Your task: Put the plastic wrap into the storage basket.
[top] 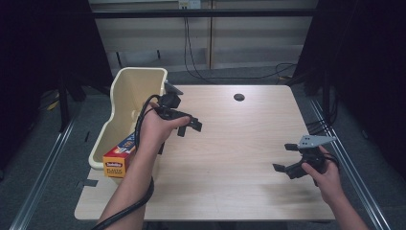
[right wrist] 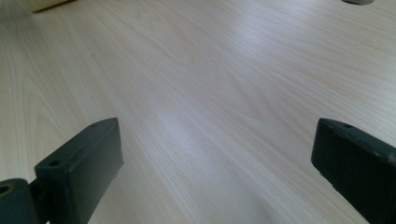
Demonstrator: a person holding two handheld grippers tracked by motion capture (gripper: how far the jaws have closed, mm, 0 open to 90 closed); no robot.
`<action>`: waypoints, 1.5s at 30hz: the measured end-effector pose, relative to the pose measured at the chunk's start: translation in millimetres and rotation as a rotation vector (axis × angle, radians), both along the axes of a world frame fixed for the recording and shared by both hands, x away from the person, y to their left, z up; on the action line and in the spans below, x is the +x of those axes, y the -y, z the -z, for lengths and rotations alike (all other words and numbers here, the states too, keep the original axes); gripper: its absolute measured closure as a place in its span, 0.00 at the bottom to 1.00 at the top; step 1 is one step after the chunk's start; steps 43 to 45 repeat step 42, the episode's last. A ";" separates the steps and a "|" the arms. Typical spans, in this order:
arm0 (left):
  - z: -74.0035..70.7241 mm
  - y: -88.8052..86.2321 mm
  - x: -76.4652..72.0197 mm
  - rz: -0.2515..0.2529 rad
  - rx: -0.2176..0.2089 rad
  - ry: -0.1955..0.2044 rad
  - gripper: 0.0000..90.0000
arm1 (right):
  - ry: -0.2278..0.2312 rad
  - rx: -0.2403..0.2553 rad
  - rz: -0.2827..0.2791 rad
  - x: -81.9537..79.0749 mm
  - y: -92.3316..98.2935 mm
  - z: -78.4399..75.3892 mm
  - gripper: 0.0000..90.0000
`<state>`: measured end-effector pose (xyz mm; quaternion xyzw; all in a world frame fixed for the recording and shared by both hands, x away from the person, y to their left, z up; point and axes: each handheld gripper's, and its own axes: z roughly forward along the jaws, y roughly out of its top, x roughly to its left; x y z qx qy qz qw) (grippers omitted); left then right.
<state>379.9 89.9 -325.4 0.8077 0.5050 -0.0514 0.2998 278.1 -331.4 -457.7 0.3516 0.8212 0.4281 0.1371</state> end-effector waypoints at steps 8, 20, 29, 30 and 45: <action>14.2 6.9 -2.5 0.024 -0.007 -0.015 0.11 | -0.004 -0.004 -0.011 -0.1 -1.3 0.7 0.02; 31.3 16.8 -8.1 0.047 -0.009 -0.022 0.12 | -0.008 -0.012 -0.017 -0.2 -4.2 2.3 0.02; 45.4 21.6 -11.4 0.067 0.003 -0.031 0.11 | -0.007 -0.027 -0.018 -0.3 -5.6 4.8 0.02; 47.0 21.6 -11.5 0.075 -0.001 -0.031 0.12 | -0.007 -0.027 -0.019 -0.3 -5.7 5.1 0.02; 66.6 26.1 -17.1 0.102 -0.009 -0.031 0.12 | -0.010 -0.037 -0.023 0.0 -7.5 7.3 0.02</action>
